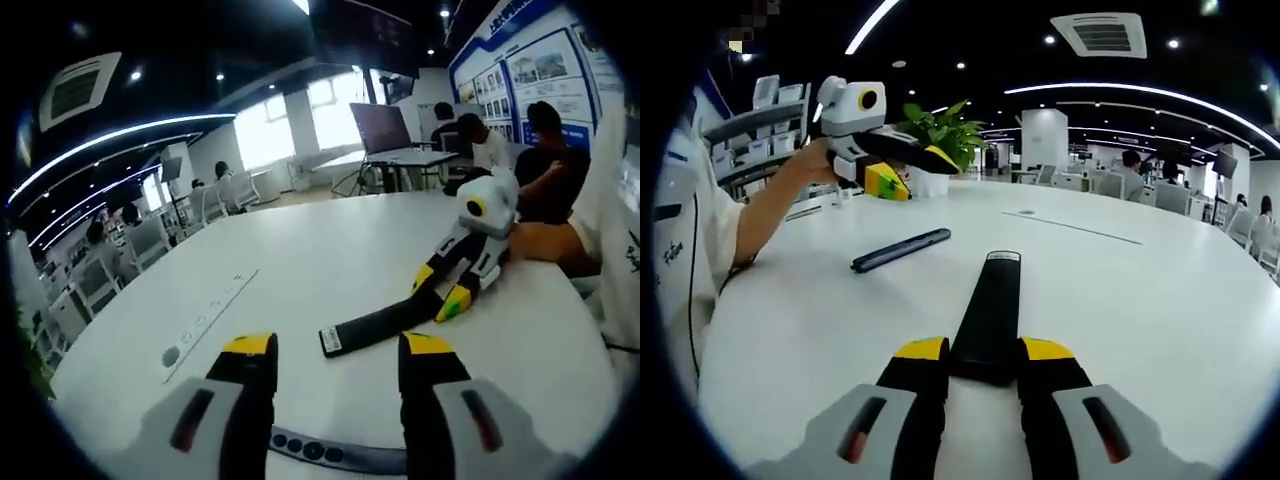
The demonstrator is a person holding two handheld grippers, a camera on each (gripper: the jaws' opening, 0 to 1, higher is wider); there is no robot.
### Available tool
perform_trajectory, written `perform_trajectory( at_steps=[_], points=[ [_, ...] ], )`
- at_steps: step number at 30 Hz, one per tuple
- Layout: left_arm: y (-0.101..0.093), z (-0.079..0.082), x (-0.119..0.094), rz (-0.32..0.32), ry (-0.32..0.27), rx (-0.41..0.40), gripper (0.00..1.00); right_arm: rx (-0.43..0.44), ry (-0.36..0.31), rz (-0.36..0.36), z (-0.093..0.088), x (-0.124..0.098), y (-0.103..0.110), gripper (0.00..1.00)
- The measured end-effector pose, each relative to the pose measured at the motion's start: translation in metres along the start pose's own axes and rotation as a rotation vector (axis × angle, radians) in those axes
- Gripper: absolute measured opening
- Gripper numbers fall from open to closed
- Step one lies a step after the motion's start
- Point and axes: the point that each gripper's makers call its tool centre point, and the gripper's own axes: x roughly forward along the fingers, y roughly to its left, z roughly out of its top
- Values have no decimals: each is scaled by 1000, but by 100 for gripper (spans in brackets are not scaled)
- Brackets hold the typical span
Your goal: Pflip the remote and laser pointer to the front side, press the buttons, and align them neatly on the table
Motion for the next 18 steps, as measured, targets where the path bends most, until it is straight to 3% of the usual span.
perform_trajectory(
  at_steps=[8,12,18],
  points=[
    [-19,-9,7,-88,25,16,49,1,6,12,0,-1,4,30],
    [-19,-11,9,-90,35,19,49,80,13,72,1,-3,12,30],
    [-19,-16,9,-101,45,34,50,33,26,66,-1,-2,15,30]
  ],
)
